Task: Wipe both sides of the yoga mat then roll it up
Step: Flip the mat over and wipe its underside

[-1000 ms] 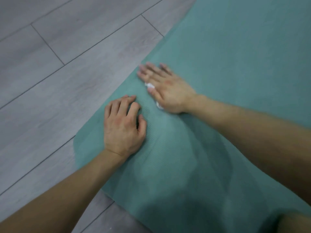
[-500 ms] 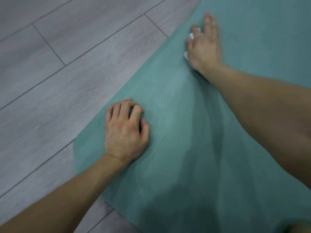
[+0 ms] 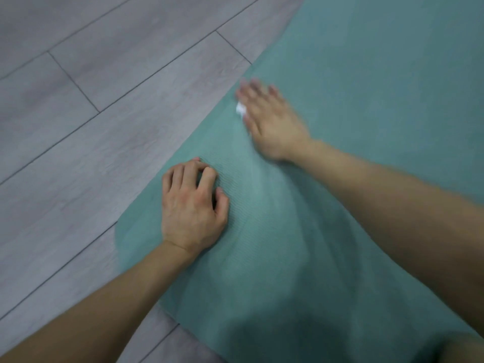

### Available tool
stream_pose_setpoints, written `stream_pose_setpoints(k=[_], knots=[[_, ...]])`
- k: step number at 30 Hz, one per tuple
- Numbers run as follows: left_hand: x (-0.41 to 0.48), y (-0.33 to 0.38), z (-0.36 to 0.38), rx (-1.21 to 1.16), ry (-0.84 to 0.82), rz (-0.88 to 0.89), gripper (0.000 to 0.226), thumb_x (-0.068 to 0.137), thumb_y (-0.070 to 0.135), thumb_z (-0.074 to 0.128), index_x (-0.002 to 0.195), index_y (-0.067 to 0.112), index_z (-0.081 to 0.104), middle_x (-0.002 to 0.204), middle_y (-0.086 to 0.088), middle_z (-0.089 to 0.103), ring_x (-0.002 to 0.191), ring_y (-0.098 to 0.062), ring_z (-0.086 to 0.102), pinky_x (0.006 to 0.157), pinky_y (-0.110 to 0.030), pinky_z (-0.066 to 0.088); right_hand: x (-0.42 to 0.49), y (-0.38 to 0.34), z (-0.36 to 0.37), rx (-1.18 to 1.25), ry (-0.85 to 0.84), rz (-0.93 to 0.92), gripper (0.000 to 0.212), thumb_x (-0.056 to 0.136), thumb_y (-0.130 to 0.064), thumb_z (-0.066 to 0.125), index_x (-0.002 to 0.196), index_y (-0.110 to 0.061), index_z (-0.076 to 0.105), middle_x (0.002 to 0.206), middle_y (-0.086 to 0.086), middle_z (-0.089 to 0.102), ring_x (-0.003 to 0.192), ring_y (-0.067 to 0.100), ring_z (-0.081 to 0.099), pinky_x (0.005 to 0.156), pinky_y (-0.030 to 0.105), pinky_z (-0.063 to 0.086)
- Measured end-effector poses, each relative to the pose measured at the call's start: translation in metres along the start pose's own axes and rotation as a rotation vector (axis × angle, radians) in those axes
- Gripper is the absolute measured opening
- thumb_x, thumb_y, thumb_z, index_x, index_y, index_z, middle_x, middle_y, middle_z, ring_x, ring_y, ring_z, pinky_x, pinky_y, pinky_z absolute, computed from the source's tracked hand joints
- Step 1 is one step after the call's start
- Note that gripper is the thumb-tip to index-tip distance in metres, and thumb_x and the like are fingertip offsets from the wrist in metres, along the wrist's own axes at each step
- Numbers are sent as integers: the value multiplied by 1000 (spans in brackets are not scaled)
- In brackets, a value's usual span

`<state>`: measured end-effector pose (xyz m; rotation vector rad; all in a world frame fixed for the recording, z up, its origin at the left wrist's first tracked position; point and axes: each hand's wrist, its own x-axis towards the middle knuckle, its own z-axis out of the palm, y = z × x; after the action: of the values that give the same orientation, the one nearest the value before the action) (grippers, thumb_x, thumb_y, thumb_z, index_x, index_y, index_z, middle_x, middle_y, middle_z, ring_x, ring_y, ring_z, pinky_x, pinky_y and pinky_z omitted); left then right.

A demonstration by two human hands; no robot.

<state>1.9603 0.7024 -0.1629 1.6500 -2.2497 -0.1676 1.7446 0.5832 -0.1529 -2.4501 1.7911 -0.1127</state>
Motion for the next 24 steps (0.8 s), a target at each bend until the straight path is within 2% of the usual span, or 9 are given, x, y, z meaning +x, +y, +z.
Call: stream_pose_setpoints(k=[3, 4, 8, 10, 15, 17, 20, 22, 24], knots=[[1, 1, -1, -6, 4, 7, 22, 86, 23, 64, 101, 8, 65, 116, -13, 60, 116, -39, 57, 103, -52, 41, 44, -1, 0, 7, 40, 291, 60, 111, -35, 23, 167, -12, 24, 175, 5, 18, 162, 21, 11, 132, 40, 3], [1, 1, -1, -5, 3, 8, 21, 86, 23, 64, 101, 8, 65, 116, -13, 60, 116, -39, 57, 102, -51, 41, 36, -18, 2, 21, 55, 245, 59, 111, -35, 24, 166, -11, 27, 175, 5, 21, 162, 21, 13, 132, 40, 5], [-2, 1, 1, 0, 31, 41, 20, 83, 21, 64, 97, 7, 65, 114, -16, 61, 109, -40, 58, 99, -52, 42, -75, -76, 16, 84, -28, -276, 57, 111, -32, 32, 165, -14, 31, 173, 4, 25, 162, 20, 16, 132, 41, 10], [-3, 0, 2, 5, 44, 73, 18, 83, 20, 63, 95, 6, 64, 113, -16, 61, 110, -41, 59, 99, -52, 43, -81, -48, 12, 56, -45, -321, 55, 113, -34, 31, 166, -18, 27, 174, 1, 21, 162, 18, 13, 132, 40, 7], [-1, -3, 4, 3, 39, 72, 15, 85, 21, 63, 91, 7, 61, 112, -16, 59, 111, -41, 58, 99, -52, 42, -5, 86, -13, 30, -18, 392, 60, 112, -39, 20, 168, -17, 19, 177, 3, 10, 163, 22, 4, 132, 43, 0], [0, -3, 4, 7, 41, 71, 18, 87, 25, 63, 94, 8, 62, 113, -15, 58, 109, -41, 57, 98, -52, 41, -13, 68, -8, 48, 24, 430, 63, 111, -42, 21, 167, -12, 22, 176, 6, 15, 163, 22, 8, 132, 43, 1], [-1, -2, 4, 24, 21, 92, 29, 92, 32, 63, 110, 9, 67, 119, -14, 59, 111, -40, 56, 101, -53, 40, -84, -8, 3, 70, 34, 30, 59, 112, -38, 26, 164, -11, 32, 172, 8, 28, 162, 24, 17, 132, 44, 7], [-1, -2, 4, 35, 7, 155, 36, 96, 34, 60, 122, 11, 68, 127, -13, 61, 115, -40, 56, 103, -52, 40, -136, -31, 5, 52, -67, -259, 57, 113, -35, 27, 166, -15, 25, 174, 4, 21, 163, 21, 11, 132, 43, 6], [-2, -3, 5, 37, 3, 210, 39, 98, 34, 58, 129, 12, 68, 133, -12, 62, 120, -39, 56, 105, -52, 39, -138, -2, 1, 37, -77, -303, 56, 113, -36, 26, 167, -19, 24, 175, 1, 19, 163, 20, 9, 132, 41, 3]])
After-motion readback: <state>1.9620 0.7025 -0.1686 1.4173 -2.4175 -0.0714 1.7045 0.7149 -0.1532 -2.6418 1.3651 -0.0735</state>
